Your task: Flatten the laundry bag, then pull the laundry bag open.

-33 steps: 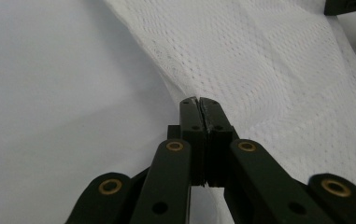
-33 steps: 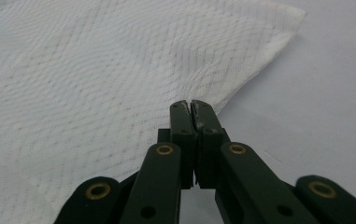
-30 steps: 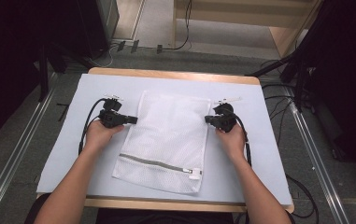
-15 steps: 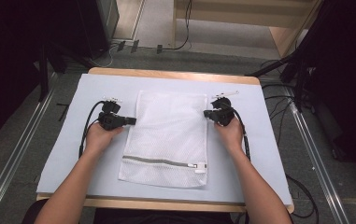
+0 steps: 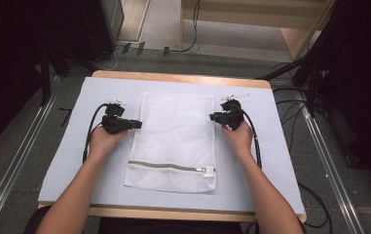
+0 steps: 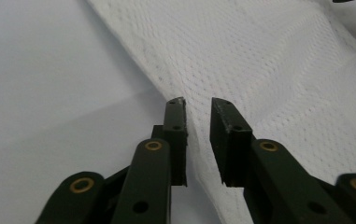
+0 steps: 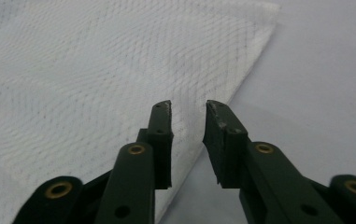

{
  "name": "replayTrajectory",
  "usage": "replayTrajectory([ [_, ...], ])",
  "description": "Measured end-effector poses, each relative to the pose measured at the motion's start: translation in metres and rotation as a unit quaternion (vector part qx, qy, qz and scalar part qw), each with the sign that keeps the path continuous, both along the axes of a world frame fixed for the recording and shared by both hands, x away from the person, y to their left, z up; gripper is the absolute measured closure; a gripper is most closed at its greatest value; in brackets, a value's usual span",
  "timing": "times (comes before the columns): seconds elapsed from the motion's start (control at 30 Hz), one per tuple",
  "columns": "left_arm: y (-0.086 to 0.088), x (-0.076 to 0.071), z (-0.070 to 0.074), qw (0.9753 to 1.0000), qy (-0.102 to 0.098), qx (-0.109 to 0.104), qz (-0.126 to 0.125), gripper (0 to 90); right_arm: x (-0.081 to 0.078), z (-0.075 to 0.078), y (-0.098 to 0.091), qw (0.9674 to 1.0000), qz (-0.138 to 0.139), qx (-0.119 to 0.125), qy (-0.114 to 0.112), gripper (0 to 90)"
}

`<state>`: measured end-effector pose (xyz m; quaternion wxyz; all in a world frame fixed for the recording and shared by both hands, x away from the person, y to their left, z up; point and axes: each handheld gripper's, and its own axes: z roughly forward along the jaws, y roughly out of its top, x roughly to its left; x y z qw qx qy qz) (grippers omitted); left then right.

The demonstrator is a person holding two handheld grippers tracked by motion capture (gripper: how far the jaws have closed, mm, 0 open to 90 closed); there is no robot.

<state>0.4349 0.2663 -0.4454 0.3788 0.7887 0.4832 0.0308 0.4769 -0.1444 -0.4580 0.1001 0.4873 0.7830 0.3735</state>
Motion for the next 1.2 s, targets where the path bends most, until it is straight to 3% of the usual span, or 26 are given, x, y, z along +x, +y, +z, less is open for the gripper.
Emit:
replayTrajectory([
  [0.27,-0.002,-0.001,0.01,0.9997,-0.008,0.014,-0.016,57.6,-0.01,0.006,-0.008,1.0,-0.002,0.001,-0.009,67.1],
  [0.47,-0.003,-0.004,0.02,0.9996,0.004,-0.006,-0.026,46.5,-0.021,0.008,-0.012,1.0,0.003,0.006,-0.003,65.1],
  [0.6,-0.008,-0.007,0.027,0.9992,0.007,0.002,-0.039,44.4,-0.032,0.014,-0.017,0.9998,0.01,0.016,-0.009,61.8],
  [0.7,-0.012,-0.01,0.035,0.9989,0.003,-0.004,-0.047,44.2,-0.043,0.018,-0.021,0.9995,0.014,0.028,-0.01,61.1],
  [0.9,-0.021,-0.014,0.041,0.9981,0.001,0.0,-0.062,43.8,-0.064,0.026,-0.024,0.9988,0.029,0.031,-0.023,58.9],
  [1.03,-0.027,-0.018,0.044,0.9974,-0.001,0.002,-0.073,42.9,-0.079,0.026,-0.025,0.9977,0.041,0.04,-0.037,55.1],
  [1.2,-0.033,-0.022,0.046,0.9963,-0.003,0.001,-0.086,41.4,-0.092,0.023,-0.024,0.9975,0.053,0.032,-0.035,53.9],
])
